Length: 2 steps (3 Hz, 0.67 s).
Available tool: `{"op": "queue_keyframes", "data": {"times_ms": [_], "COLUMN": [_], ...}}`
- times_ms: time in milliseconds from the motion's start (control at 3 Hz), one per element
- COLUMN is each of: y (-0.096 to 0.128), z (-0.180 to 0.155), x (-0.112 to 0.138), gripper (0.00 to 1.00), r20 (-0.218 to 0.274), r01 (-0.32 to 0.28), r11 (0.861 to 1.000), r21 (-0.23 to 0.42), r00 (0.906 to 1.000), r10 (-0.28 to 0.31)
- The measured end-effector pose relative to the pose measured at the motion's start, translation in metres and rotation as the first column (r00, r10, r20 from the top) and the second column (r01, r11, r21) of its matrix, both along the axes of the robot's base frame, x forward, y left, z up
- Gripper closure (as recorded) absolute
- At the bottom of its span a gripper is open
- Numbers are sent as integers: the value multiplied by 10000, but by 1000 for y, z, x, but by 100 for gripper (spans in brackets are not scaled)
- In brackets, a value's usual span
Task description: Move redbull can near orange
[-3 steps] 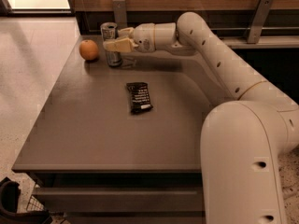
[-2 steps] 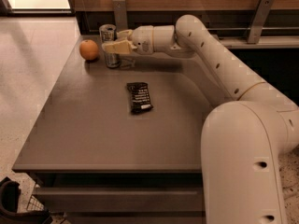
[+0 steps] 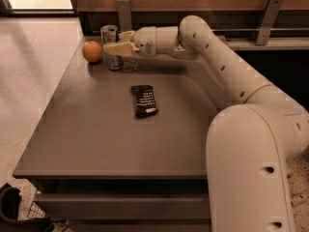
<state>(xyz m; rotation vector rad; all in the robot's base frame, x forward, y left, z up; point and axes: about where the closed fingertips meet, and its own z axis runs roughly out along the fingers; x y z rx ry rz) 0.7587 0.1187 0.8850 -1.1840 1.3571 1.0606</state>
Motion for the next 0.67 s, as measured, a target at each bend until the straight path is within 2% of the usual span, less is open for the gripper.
{"op": "queue_keyframes", "data": {"times_ms": [667], "y": [6], "z": [-1], "x": [-1], "gripper": [0], "r20": [-21], "r01": [-91], "r11": [10000], "r21": [12], "r00": [10000], "r10": [91]}}
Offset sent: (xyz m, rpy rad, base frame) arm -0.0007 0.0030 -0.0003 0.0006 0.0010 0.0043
